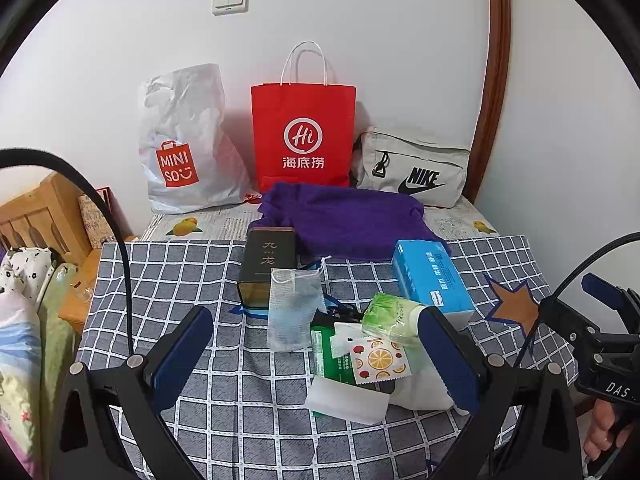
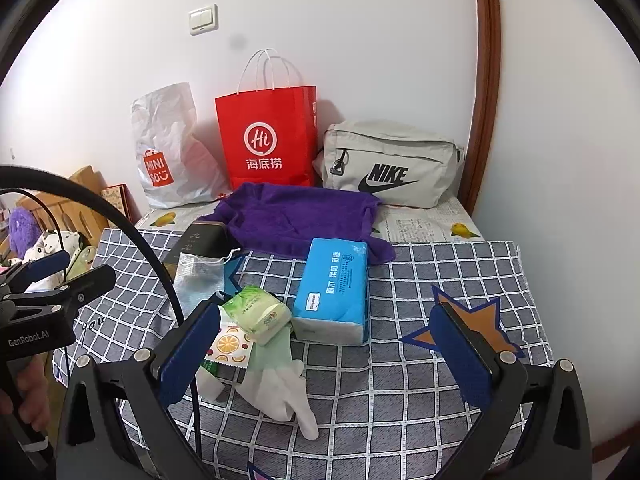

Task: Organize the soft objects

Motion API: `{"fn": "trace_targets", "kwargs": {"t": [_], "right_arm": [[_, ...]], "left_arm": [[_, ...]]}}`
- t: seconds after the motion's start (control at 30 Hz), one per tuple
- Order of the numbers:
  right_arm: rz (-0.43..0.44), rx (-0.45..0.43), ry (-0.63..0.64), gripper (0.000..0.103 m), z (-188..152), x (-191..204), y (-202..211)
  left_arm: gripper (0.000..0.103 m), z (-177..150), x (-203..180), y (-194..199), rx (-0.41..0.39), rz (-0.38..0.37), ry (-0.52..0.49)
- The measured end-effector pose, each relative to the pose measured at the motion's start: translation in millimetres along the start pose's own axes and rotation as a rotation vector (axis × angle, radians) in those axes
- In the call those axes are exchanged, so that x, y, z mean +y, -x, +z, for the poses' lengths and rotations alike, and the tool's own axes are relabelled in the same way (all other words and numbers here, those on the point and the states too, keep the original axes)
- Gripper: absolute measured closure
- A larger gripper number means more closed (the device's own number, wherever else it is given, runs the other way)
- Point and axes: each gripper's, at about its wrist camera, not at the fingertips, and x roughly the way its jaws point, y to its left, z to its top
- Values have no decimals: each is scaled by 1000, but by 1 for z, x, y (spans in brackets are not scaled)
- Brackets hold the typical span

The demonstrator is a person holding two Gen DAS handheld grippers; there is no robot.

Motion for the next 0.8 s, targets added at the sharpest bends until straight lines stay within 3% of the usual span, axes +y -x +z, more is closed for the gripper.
{"fn": "trace_targets", "kwargs": {"t": [0.8], "right_arm": [[2,-4,8,0,-3,5,2]], "left_arm": [[0,-1,0,5,-8,8,-1]]}}
